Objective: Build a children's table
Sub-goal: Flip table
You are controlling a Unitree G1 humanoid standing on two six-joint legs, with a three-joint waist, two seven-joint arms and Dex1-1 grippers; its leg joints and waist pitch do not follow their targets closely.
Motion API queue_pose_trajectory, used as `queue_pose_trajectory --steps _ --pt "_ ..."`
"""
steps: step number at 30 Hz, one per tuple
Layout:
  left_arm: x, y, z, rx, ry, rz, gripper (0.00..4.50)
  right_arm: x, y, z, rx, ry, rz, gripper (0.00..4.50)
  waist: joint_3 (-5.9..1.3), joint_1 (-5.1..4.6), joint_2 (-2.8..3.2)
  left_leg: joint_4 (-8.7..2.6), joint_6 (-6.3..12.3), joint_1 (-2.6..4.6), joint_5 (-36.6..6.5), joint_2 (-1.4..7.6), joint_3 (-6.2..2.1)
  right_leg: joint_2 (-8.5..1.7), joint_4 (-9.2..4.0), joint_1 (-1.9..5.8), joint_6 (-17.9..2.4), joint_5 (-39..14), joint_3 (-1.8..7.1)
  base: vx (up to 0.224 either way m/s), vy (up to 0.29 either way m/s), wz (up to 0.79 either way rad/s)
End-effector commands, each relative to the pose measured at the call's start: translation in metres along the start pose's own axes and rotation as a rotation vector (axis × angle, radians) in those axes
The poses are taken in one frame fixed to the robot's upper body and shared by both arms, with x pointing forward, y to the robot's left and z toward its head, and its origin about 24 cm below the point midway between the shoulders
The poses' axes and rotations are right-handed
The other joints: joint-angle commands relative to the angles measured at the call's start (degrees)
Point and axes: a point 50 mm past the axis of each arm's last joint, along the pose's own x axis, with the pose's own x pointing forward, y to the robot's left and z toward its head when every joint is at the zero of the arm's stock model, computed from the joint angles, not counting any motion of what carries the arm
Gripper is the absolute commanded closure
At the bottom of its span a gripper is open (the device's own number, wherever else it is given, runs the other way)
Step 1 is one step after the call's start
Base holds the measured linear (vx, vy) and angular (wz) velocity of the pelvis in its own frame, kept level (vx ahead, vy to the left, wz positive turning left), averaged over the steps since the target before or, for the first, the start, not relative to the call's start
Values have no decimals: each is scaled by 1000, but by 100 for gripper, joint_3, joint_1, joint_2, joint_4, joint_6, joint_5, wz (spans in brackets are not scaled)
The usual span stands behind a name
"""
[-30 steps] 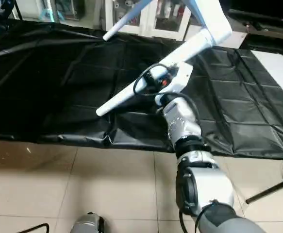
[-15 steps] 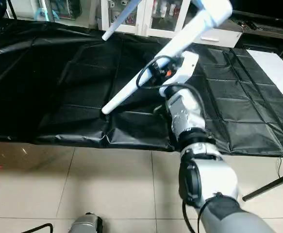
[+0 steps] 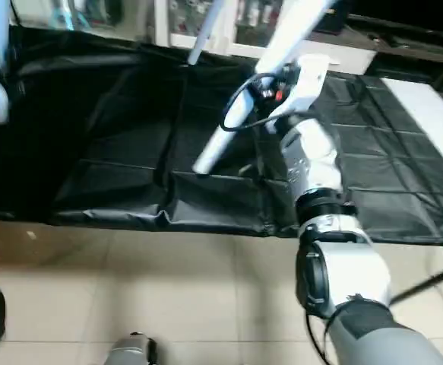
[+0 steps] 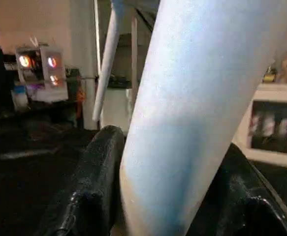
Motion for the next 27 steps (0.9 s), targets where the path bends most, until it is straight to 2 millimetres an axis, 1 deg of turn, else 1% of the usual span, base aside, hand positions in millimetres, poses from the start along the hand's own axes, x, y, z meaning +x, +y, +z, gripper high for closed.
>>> queue_pose_trajectory --steps 1,3,4,6,7,8,9,10,11,12,13,14,15,16,17,18,19,20,21,22,23,24,25,26,27 --pt "-4 0 22 -38 -145 33 272 8 0 36 -227 -93 51 253 -621 -66 60 -365 -105 344 -378 408 -197 -523 -247 252 -1186 756 323 0 0 0" --pt "-10 -6 10 -54 -127 26 276 8 0 39 -279 -87 57 253 -616 -93 44 -377 -151 363 -482 412 -192 -521 -272 247 -1160 694 327 0 0 0" --pt "-12 -8 6 -60 -122 23 285 8 0 39 -297 -85 60 253 -611 -96 49 -385 -203 378 -539 416 -198 -519 -278 247 -1138 690 328 0 0 0" --pt "-19 -19 -5 -70 -103 -1 292 7 -3 38 -377 -56 33 254 -607 -115 24 -402 -302 417 -609 421 -201 -489 -282 230 -1101 780 321 0 0 0" --pt "-19 -19 -6 -69 -102 -2 293 7 -3 38 -380 -55 31 254 -590 -124 -6 -413 -360 432 -690 421 -201 -472 -290 226 -1071 808 315 0 0 0" --pt "-26 -28 -17 -44 -73 -31 293 4 -6 35 -436 -36 -27 254 -589 -117 -24 -421 -425 442 -724 421 -204 -475 -294 225 -1039 780 313 0 0 0" --pt "-29 -32 -23 -8 -59 -51 293 1 -7 30 -413 -33 -66 254 -590 -126 -41 -425 -443 443 -757 411 -197 -473 -297 228 -1026 750 311 0 0 0" --pt "-29 -32 -23 -8 -59 -51 293 1 -7 30 -413 -33 -66 254 -581 -121 -36 -435 -483 454 -916 409 -190 -483 -314 222 -971 634 321 0 0 0" --pt "-32 -35 -29 8 -45 -56 294 -4 -8 19 -375 -18 -127 254 -570 -127 -34 -454 -540 449 -1067 419 -201 -493 -332 222 -907 522 329 0 0 0" --pt "-32 -35 -31 -3 -42 -47 294 -7 -9 14 -367 -8 -148 254 -564 -127 -33 -465 -573 451 -1140 420 -201 -495 -344 219 -867 470 332 0 0 0" --pt "-32 -35 -31 -3 -42 -47 294 -7 -9 14 -367 -8 -148 254 -557 -135 -42 -477 -616 461 -1230 425 -200 -500 -354 211 -839 402 335 0 0 0" --pt "-32 -36 -37 -7 -23 -47 294 -15 -8 -2 -341 27 -209 254 -564 -137 -65 -483 -693 470 -1362 421 -213 -516 -365 221 -780 265 337 0 0 0" --pt "-32 -36 -38 -5 -19 -50 294 -18 -7 -7 -327 37 -228 254 -560 -137 -48 -487 -705 472 -1398 418 -207 -516 -371 211 -764 242 341 0 0 0" --pt "-32 -37 -40 7 -17 -59 294 -22 -6 -14 -309 51 -248 254 -550 -142 -41 -505 -744 471 -1503 418 -218 -517 -399 205 -696 129 347 0 0 0" --pt "-31 -38 -42 24 -15 -79 294 -29 -5 -26 -313 83 -298 254 -557 -143 -41 -519 -811 468 -1567 421 -237 -517 -397 201 -636 63 341 0 0 0" --pt "-30 -39 -44 26 -13 -89 294 -34 -4 -32 -306 95 -323 254 -559 -150 -19 -521 -852 471 -1632 421 -241 -516 -388 202 -621 29 341 0 0 0" --pt "-30 -39 -44 26 -13 -89 294 -34 -4 -32 -305 95 -324 254 -548 -152 4 -536 -899 473 -1710 418 -246 -514 -403 190 -595 -34 342 0 0 0" --pt "-28 -42 -47 37 -2 -112 294 -41 -4 -37 -330 110 -360 254 -515 -179 2 -574 -1047 493 -2233 418 -265 -521 -460 168 -523 -500 344 0 0 0" --pt "-28 -42 -47 37 -1 -116 294 -42 -4 -38 -329 111 -365 254 -493 -179 15 -592 -1138 532 -2631 413 -270 -537 -517 132 -475 -927 354 0 0 0" --pt "-27 -43 -48 37 1 -123 294 -44 -5 -40 -327 115 -376 254 -496 -184 73 -594 -1187 538 -2807 417 -301 -558 -525 133 -469 -1099 360 0 0 0" --pt "-27 -43 -48 37 1 -123 294 -44 -5 -40 -327 115 -376 254 -494 -195 47 -605 -1245 578 -3138 427 -310 -556 -570 109 -472 -1358 355 0 0 0" --pt "-27 -43 -48 37 1 -123 294 -44 -5 -40 -327 115 -376 254 -498 -195 45 -602 -1256 596 -3231 429 -315 -563 -580 106 -492 -1396 356 0 0 0" --pt "-27 -43 -48 37 1 -123 294 -44 -5 -40 -327 115 -376 254 -495 -201 46 -611 -1258 598 -3285 431 -321 -563 -580 105 -513 -1394 353 0 0 0" --pt "-27 -43 -48 37 1 -123 294 -44 -5 -40 -327 115 -376 254 -506 -216 49 -631 -1263 569 -3265 437 -336 -557 -559 123 -541 -1259 343 0 0 0" --pt "-27 -43 -48 37 1 -123 294 -44 -5 -40 -327 115 -376 254 -508 -224 47 -635 -1261 567 -3237 437 -333 -551 -554 121 -544 -1197 340 0 0 0"
